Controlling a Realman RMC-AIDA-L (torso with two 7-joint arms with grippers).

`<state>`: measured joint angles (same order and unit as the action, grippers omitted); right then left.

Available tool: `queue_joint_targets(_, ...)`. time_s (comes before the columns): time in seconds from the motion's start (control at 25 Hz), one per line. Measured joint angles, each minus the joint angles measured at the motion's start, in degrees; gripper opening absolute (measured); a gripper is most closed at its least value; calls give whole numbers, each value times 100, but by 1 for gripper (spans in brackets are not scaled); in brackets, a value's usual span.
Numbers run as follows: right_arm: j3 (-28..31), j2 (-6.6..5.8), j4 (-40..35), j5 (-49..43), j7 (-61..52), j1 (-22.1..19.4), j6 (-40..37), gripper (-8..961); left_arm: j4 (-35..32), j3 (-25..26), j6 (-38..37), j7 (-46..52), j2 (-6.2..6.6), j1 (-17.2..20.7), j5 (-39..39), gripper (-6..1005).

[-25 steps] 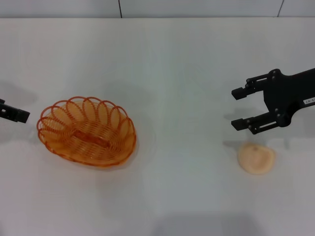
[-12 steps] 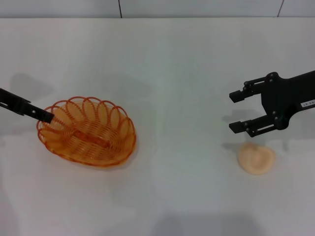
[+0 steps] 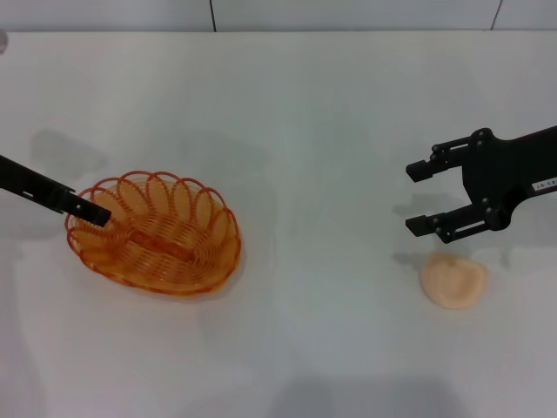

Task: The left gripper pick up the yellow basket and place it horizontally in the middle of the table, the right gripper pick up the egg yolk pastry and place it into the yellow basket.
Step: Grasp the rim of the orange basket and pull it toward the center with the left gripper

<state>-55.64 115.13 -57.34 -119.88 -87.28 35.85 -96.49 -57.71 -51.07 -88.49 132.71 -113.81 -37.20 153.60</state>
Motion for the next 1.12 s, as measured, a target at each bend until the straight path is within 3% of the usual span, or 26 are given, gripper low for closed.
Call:
queue_joint_targets(0.28, 0, 0, -21, 0, 1, 1, -5, 734, 67, -231, 107, 0, -76, -2, 4, 793)
queue_joint_targets(0.56, 0, 0, -33, 1, 1, 1, -7, 734, 36, -367, 239, 44, -191, -7, 50, 520)
queue_joint_targets(0.84, 0, -2, -50, 5, 1, 11, -4, 734, 32, -354, 266, 49, -188, -18, 55, 308)
queue_joint_targets(1.04, 0, -9, -50, 8, 1, 25, 1, 734, 31, -366, 266, 76, -181, -22, 62, 100)
queue_joint_targets(1.12, 0, -9, -50, 8, 1, 26, 1, 734, 5, -368, 263, 77, -188, -25, 67, 98)
